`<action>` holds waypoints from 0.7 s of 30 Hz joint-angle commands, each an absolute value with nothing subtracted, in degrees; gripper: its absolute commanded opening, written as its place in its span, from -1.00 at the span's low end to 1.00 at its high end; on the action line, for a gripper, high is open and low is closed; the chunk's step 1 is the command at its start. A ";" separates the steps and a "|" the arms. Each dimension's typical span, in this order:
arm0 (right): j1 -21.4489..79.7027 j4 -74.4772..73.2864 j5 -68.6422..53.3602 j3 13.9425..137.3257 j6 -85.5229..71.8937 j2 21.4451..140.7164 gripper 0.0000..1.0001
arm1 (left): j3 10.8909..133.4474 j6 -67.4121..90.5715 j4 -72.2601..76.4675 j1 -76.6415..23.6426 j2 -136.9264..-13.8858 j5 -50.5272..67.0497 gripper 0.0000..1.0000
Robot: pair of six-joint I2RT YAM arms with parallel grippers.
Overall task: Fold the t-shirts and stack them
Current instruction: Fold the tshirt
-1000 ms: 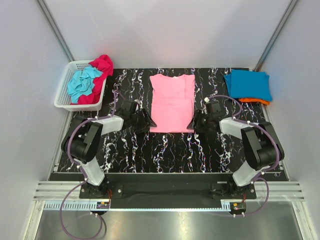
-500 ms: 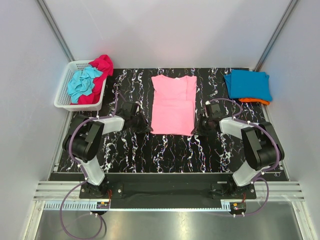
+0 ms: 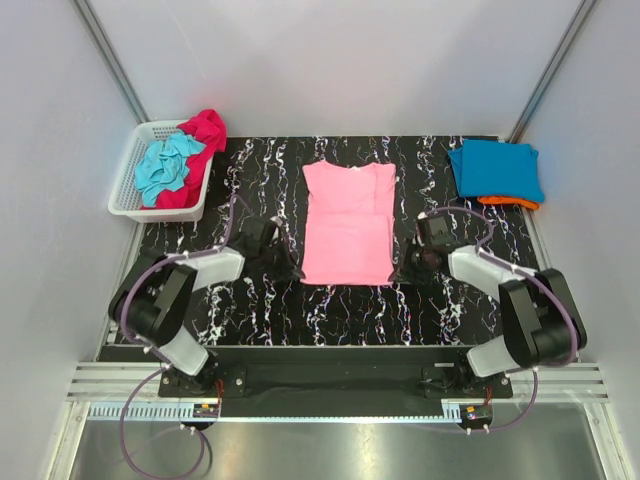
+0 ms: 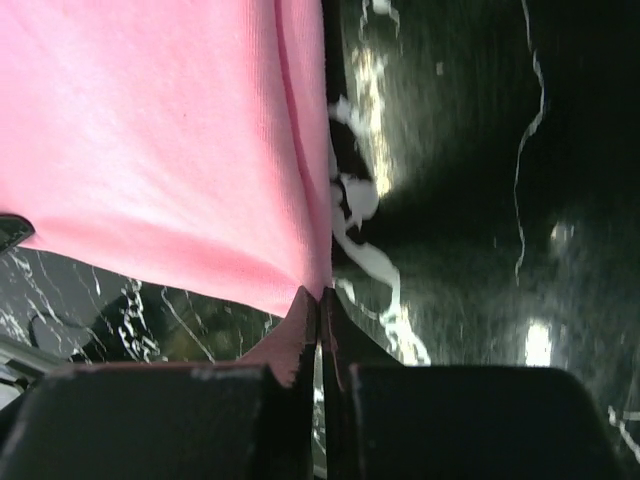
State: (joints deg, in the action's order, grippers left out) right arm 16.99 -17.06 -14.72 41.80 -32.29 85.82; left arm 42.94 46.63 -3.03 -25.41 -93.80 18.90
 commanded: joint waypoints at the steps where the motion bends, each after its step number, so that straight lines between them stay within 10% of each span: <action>1: 17.75 -20.74 -14.50 38.51 -33.92 79.73 -1.00 | 39.13 46.49 -5.27 -26.97 -87.20 14.25 -1.00; 21: 36.65 -42.44 -4.22 32.69 -45.26 50.21 -1.00 | 28.83 62.92 -26.08 -51.41 -53.80 -7.90 -1.00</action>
